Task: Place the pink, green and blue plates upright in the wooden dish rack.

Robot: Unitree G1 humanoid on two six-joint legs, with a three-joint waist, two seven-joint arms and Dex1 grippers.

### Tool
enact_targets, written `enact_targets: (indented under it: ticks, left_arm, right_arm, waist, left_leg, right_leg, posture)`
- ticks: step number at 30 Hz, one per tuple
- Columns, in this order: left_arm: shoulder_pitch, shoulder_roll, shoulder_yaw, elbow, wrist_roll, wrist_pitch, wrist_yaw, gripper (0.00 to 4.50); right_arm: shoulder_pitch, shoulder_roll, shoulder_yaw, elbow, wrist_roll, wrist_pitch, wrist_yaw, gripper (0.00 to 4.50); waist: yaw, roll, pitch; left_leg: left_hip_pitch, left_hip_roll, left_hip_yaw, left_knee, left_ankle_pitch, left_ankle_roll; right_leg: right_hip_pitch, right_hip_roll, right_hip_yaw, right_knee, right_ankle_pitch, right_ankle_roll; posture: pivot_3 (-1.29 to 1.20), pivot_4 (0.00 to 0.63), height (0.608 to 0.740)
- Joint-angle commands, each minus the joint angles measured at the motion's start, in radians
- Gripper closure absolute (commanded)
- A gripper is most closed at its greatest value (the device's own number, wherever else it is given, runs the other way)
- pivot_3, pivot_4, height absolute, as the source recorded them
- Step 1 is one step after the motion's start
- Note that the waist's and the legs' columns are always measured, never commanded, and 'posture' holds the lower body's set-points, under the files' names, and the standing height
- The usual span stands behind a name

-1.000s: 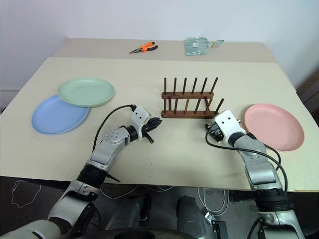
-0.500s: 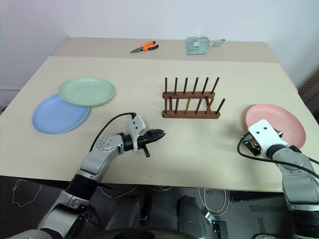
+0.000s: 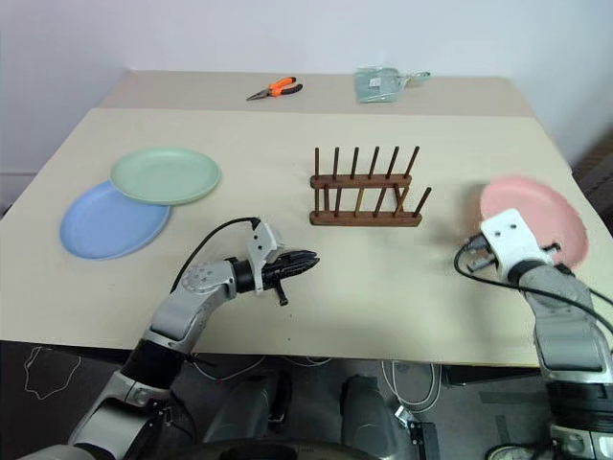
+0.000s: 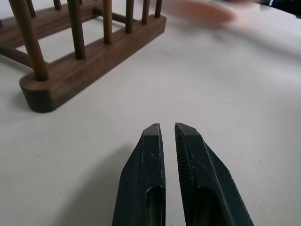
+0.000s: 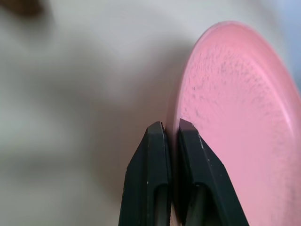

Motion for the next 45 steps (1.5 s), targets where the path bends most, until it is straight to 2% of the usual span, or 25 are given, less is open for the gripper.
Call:
enact_targets:
  ticks: [1,5,8,12,20,28,31,32,35,36,41,44,45]
  left_arm:
    - [-0.004,0.004,0.025,-0.046,-0.029,-0.003,0.000,4.06]
    - [-0.008,0.006,0.036,-0.053,-0.044,0.000,0.001,4.06]
    - [-0.006,0.010,0.040,-0.066,-0.052,0.004,0.001,4.06]
    - [0.011,0.017,0.047,-0.103,-0.064,0.009,0.000,4.06]
    - [0.056,0.049,0.061,-0.234,-0.129,0.063,-0.007,4.06]
    - [0.063,0.080,0.051,-0.250,-0.122,0.070,0.003,4.06]
    - [0.063,0.087,0.052,-0.250,-0.124,0.074,0.004,4.06]
    - [0.062,0.089,0.054,-0.251,-0.132,0.082,0.000,4.06]
    - [0.058,0.094,0.061,-0.253,-0.152,0.104,-0.004,3.23]
    - [0.057,0.095,0.064,-0.254,-0.157,0.108,-0.004,2.73]
    - [0.046,0.092,0.093,-0.247,-0.166,0.111,0.028,0.24]
    - [0.021,0.078,0.154,-0.226,-0.175,0.110,0.086,0.11]
    - [0.005,0.071,0.204,-0.209,-0.174,0.107,0.139,0.04]
  right_arm:
    - [-0.158,0.069,-0.123,-0.199,0.329,0.094,0.042,4.47]
    - [-0.279,0.139,-0.207,-0.278,0.759,0.295,0.020,4.47]
    - [-0.307,0.150,-0.207,-0.266,0.909,0.357,-0.007,4.47]
    - [-0.344,0.144,-0.190,-0.176,0.951,0.365,-0.041,4.47]
    - [-0.344,0.125,-0.179,-0.033,0.975,0.384,0.004,4.47]
    - [-0.385,0.142,-0.211,0.104,1.027,0.387,-0.014,4.47]
    - [-0.381,0.136,-0.202,0.112,1.000,0.362,-0.010,3.51]
    - [-0.380,0.135,-0.198,0.111,0.979,0.343,-0.013,3.02]
    - [-0.380,0.120,-0.185,0.109,0.896,0.277,-0.024,1.53]
    - [-0.375,0.108,-0.174,0.106,0.852,0.246,-0.017,0.94]
    - [-0.359,0.043,-0.125,0.096,0.670,0.124,0.019,0.89]
    - [-0.379,0.003,-0.088,0.092,0.561,0.047,0.027,0.89]
    - [-0.401,-0.020,-0.066,0.097,0.506,0.007,0.028,0.63]
  waist:
    - [0.000,0.000,0.000]
    - [0.013,-0.002,0.001]
    - [0.014,-0.002,0.001]
    - [0.010,-0.002,0.001]
    - [0.009,-0.001,0.001]
    - [0.007,-0.001,0.001]
    - [0.008,-0.001,0.001]
    - [0.008,-0.001,0.001]
    - [0.008,-0.001,0.001]
    - [0.008,-0.001,0.001]
    - [0.009,-0.001,0.001]
    - [0.008,0.000,0.001]
    - [0.008,0.000,0.001]
  left_leg:
    - [0.000,0.000,0.000,0.000,0.000,0.000]
    - [-0.002,0.000,-0.002,0.000,0.000,0.000]
    - [-0.005,0.000,-0.003,0.000,-0.001,0.001]
    - [-0.006,-0.002,-0.002,0.000,-0.001,0.002]
    - [-0.006,-0.002,-0.002,-0.001,-0.001,0.002]
    - [-0.006,-0.002,-0.001,-0.001,-0.001,0.002]
    - [-0.006,-0.002,-0.001,-0.001,-0.001,0.002]
    - [-0.006,-0.002,-0.001,-0.001,-0.001,0.002]
    - [-0.006,-0.002,-0.001,-0.001,-0.001,0.002]
    - [-0.006,-0.002,-0.001,-0.001,-0.001,0.002]
    - [-0.006,-0.002,0.000,-0.001,-0.001,0.002]
    - [-0.006,-0.002,0.000,-0.001,-0.001,0.002]
    - [-0.006,-0.002,0.000,-0.001,-0.001,0.002]
  right_leg:
    - [0.000,0.000,0.000,0.000,0.001,0.002]
    - [0.000,-0.001,-0.002,0.000,0.002,0.003]
    - [-0.001,-0.004,-0.003,-0.003,0.001,0.002]
    - [-0.002,-0.007,-0.002,-0.003,0.000,-0.001]
    - [-0.005,-0.006,-0.002,-0.002,0.000,-0.001]
    - [-0.005,-0.006,-0.001,-0.002,0.000,-0.001]
    - [-0.005,-0.006,-0.001,-0.002,0.000,-0.001]
    - [-0.005,-0.006,-0.001,-0.002,0.000,-0.001]
    - [-0.005,-0.006,-0.001,-0.002,0.000,-0.001]
    - [-0.005,-0.005,-0.001,-0.002,0.000,-0.001]
    - [-0.005,-0.005,-0.001,-0.002,0.000,0.000]
    - [-0.005,-0.005,-0.001,-0.002,0.000,0.000]
    - [-0.005,-0.005,-0.001,-0.001,0.000,0.000]
  posture:
    - [0.00,0.150,0.738]
    - [0.00,0.150,0.738]
    - [0.00,0.150,0.738]
    - [0.00,0.150,0.738]
    - [0.00,0.150,0.738]
    - [0.00,0.150,0.738]
    - [0.00,0.150,0.738]
    - [0.00,0.150,0.738]
    - [0.00,0.150,0.738]
    - [0.00,0.150,0.738]
    - [0.00,0.150,0.738]
    - [0.00,0.150,0.738]
    - [0.00,0.150,0.738]
